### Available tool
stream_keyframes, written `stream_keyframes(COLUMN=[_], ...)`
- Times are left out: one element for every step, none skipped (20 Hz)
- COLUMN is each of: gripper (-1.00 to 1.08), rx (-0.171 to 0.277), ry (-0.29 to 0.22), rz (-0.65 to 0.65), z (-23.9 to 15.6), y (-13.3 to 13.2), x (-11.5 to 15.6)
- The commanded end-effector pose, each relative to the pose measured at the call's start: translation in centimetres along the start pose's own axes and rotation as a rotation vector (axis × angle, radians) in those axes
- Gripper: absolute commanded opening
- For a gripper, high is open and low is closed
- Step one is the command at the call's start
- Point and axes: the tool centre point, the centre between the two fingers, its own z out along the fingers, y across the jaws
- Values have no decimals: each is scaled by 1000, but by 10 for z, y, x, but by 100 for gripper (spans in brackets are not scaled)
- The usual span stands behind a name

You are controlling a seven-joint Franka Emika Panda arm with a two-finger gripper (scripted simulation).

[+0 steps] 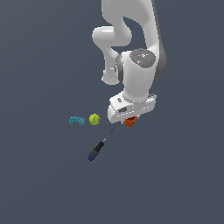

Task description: Pick up a designated object from a clutter of objects.

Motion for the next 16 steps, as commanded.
stream_keyframes(gripper=[-100, -100, -100, -100, -100, -100, -100, -100, -100, -100, -100, -100, -100, -100, -100, -100], rx=[1, 1, 1, 1, 1, 0, 0, 0, 0, 0, 0, -1, -1, -1, -1, -1], ry=[0, 0, 0, 0, 0, 0, 0, 0, 0, 0, 0, 0, 0, 0, 0, 0], rz=[-1, -1, -1, -1, -1, -1, -1, -1, -1, -1, -1, 0, 0, 0, 0, 0], z=[-23, -32, -41, -50, -59, -67, -76, -83, -91, -98, -105, -111, -118, -124, -130, -136], y=[23, 32, 41, 50, 59, 68, 77, 85, 92, 100, 107, 114, 120, 127, 133, 139], x=[5, 7, 9, 11, 13, 15, 17, 19, 21, 23, 25, 26, 28, 30, 32, 33])
